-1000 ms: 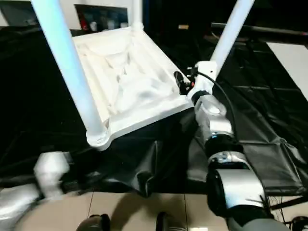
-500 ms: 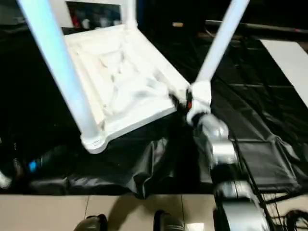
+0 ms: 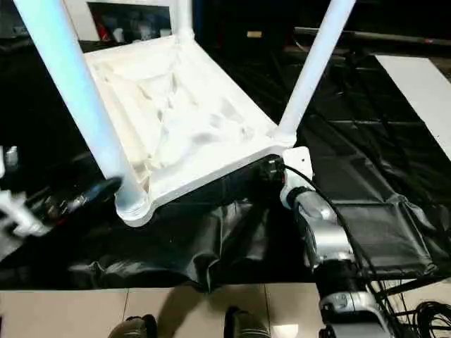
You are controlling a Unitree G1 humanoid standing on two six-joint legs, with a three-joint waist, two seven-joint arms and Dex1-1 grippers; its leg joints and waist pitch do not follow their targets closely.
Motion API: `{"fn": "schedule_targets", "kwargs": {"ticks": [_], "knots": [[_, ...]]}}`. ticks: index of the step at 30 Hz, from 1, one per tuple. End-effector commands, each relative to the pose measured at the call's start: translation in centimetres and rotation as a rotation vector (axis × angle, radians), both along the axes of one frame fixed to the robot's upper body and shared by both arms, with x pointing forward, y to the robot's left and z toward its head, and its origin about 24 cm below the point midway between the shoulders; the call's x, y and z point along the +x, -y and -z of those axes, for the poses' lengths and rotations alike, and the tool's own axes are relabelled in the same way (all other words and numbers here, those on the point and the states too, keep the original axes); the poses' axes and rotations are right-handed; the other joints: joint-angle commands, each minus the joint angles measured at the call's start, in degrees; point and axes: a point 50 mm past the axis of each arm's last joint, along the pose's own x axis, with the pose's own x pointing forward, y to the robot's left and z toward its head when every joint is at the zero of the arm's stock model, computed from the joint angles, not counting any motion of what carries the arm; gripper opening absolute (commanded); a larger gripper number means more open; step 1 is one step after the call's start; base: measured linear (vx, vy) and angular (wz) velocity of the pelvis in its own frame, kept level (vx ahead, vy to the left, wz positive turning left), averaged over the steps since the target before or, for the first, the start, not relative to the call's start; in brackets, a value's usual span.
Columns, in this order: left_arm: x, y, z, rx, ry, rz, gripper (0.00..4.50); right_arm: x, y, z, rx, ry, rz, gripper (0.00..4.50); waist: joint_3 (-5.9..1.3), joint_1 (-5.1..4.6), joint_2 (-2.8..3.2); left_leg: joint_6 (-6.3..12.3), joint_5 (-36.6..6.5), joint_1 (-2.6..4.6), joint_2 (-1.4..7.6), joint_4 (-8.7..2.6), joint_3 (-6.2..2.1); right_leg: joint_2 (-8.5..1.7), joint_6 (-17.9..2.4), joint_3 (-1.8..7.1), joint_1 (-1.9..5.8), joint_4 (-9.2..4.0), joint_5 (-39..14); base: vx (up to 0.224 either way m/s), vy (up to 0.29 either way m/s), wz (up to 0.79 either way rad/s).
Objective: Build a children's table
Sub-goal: Rotate table base
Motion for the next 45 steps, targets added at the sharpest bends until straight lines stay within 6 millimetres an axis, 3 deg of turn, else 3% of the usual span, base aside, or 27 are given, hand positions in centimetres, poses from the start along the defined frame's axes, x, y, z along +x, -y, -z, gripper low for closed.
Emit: {"fn": "schedule_targets", "kwargs": {"ticks": [1, 6, 10, 14, 18, 22, 26, 28, 31, 35, 36, 41, 45], "knots": [[0.0, 1.0, -0.3, -0.004, -0.002, 0.043, 4.5, -0.1, -0.5, 0.7, -0.014, -0.049, -0.04, 4.01, -3.75, -0.09, 0.46, 0.26, -12.4, 1.04, 0.29, -3.74, 0.04, -2.11, -9.1, 1.86, 3.15, -3.11, -12.6, 0.0, 0.0, 0.0], [-0.2, 3.2, -0.8, -0.005, 0.0, 0.158, 4.5, 0.4, -2.0, 0.2, 0.02, -0.045, -0.128, 4.01, -3.81, -0.19, 0.41, 0.55, -12.3, 1.07, 0.37, -3.67, 0.07, -2.15, -9.3, 1.86, 3.15, -3.14, -12.8, 0.0, 0.0, 0.0], [-1.0, 6.6, -1.6, -0.006, 0.013, 0.316, 4.5, 0.7, -3.2, 0.0, 0.016, -0.047, -0.194, 4.01, -3.93, 0.01, 0.45, 0.74, -10.0, 1.04, 0.54, -3.61, 0.01, -2.19, -10.5, 1.84, 3.36, -2.64, -9.8, 0.0, 0.0, 0.0], [-1.1, 9.0, -2.0, -0.019, 0.034, 0.389, 4.5, 0.9, -4.3, -0.1, 0.024, -0.04, -0.234, 4.01, -4.08, -0.16, 0.03, 1.15, -8.8, 0.8, 0.39, -3.41, 0.12, -2.24, -11.3, 1.86, 3.73, -2.47, -7.5, 0.0, 0.0, 0.0], [-0.5, 11.0, -2.1, -0.017, 0.053, 0.44, 4.5, 0.9, -5.9, -0.2, 0.032, -0.034, -0.298, 4.01, -3.99, -0.63, -0.34, 1.17, -9.7, 0.46, 0.29, -3.32, 0.03, -2.49, -10.5, 1.92, 3.89, -2.85, -10.8, 0.0, 0.0, 0.0], [0.8, 13.0, -1.9, 0.023, 0.092, 0.428, 4.5, 0.7, -8.1, -0.2, 0.019, -0.021, -0.374, 4.01, -4.08, -1.27, -0.31, 0.96, -10.8, 0.44, 0.23, -3.3, -0.22, -2.51, -9.3, 1.82, 3.9, -3.27, -14.3, 0.0, 0.0, 0.0], [1.9, 13.5, -1.7, 0.063, 0.115, 0.383, 4.5, 0.8, -8.7, -0.2, 0.024, -0.017, -0.381, 4.01, -4.24, -1.46, -0.27, 0.46, -11.3, 0.32, 0.2, -3.34, -0.49, -2.67, -8.5, 1.75, 4.1, -3.33, -16.1, 0.0, 0.0, 0.0], [2.5, 13.6, -1.4, 0.095, 0.127, 0.344, 4.5, 0.9, -9.1, -0.3, 0.029, -0.012, -0.384, 4.01, -4.3, -1.5, -0.22, 0.68, -11.5, 0.63, 0.25, -3.24, -0.31, -2.53, -9.1, 1.81, 3.8, -3.37, -15.0, 0.0, 0.0, 0.0], [2.9, 13.9, -1.3, 0.105, 0.134, 0.332, 4.5, 0.7, -9.7, -0.4, 0.063, -0.002, -0.42, 4.01, -4.54, -1.48, -0.06, 1.32, -10.8, 0.72, 0.32, -3.19, -0.29, -2.49, -10.7, 1.76, 3.92, -3.1, -12.2, 0.0, 0.0, 0.0], [2.8, 14.4, -1.2, 0.096, 0.135, 0.338, 4.5, 0.3, -10.6, -0.6, 0.103, 0.001, -0.487, 4.01, -4.61, -1.48, -0.12, 1.95, -10.6, 0.71, 0.39, -3.15, -0.22, -2.51, -12.1, 1.77, 4.06, -2.9, -10.5, 0.0, 0.0, 0.0], [2.7, 15.0, -1.3, 0.084, 0.143, 0.354, 4.5, -0.5, -11.5, -0.5, 0.122, -0.004, -0.573, 4.01, -4.63, -1.44, -0.1, 2.27, -10.6, 0.73, 0.43, -3.09, -0.18, -2.57, -12.4, 1.81, 4.1, -2.94, -10.4, 0.0, 0.0, 0.0], [2.3, 16.2, -1.5, 0.065, 0.16, 0.391, 4.5, -1.8, -13.0, -0.4, 0.148, -0.013, -0.72, 4.01, -4.73, -1.44, -0.22, 2.78, -10.4, 0.64, 0.56, -3.15, -0.32, -2.65, -12.8, 1.74, 4.23, -2.94, -10.3, 0.0, 0.0, 0.0], [2.2, 17.1, -1.6, 0.057, 0.169, 0.416, 4.5, -1.7, -13.0, -0.3, 0.14, -0.006, -0.709, 4.01, -4.65, -1.44, -0.11, 2.64, -10.9, 0.75, 0.57, -3.09, -0.28, -2.7, -13.0, 1.79, 4.05, -3.13, -11.4, 0.0, 0.0, 0.0]]}}
